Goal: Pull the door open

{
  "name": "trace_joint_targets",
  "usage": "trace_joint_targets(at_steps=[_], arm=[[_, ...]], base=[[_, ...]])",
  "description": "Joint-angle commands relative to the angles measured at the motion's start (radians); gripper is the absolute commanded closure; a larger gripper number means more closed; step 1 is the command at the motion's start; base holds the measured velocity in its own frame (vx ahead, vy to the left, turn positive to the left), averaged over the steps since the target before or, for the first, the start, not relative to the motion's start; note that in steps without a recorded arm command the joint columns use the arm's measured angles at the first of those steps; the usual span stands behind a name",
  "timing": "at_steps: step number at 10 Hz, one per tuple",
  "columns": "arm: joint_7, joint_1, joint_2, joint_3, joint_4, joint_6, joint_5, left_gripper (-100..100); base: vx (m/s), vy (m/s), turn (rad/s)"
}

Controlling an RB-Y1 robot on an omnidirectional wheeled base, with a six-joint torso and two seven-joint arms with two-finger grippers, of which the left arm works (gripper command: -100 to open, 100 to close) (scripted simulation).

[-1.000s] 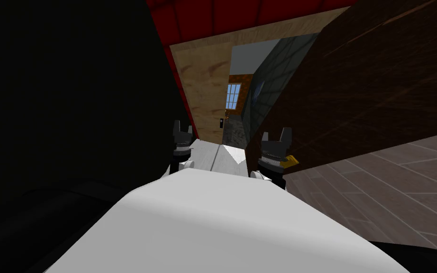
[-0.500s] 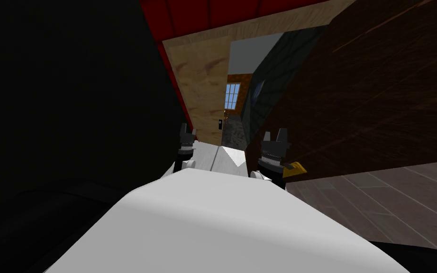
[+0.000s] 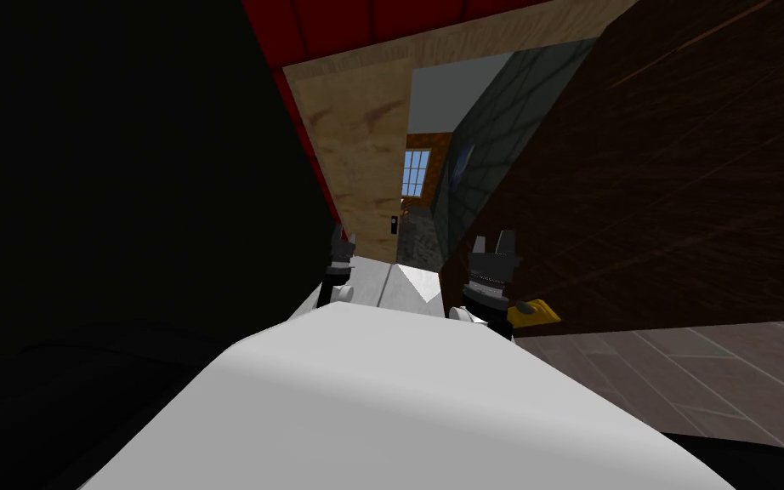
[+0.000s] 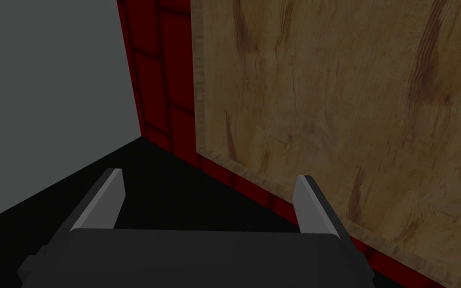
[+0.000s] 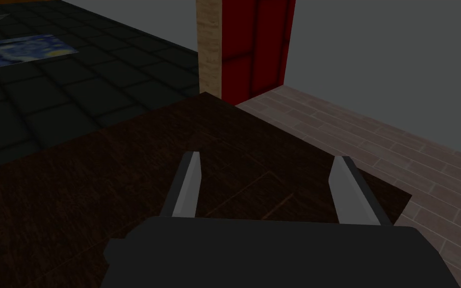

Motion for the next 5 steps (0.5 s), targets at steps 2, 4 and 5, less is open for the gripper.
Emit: trace_joint_targets(at_steps=[2, 4, 5], arm=[[0.0, -0.026, 0.009, -0.002, 0.053, 0.01, 0.001, -100], [0.001, -0.047, 0.016, -0.003, 0.095, 0.018, 0.003, -100], [0.001, -0.058, 0.019, -0.003, 0.117, 0.023, 0.003, -100]], base=[[0.093, -0.007, -0.019], [0.092, -0.028, -0.015], [0.102, -0.019, -0.017]])
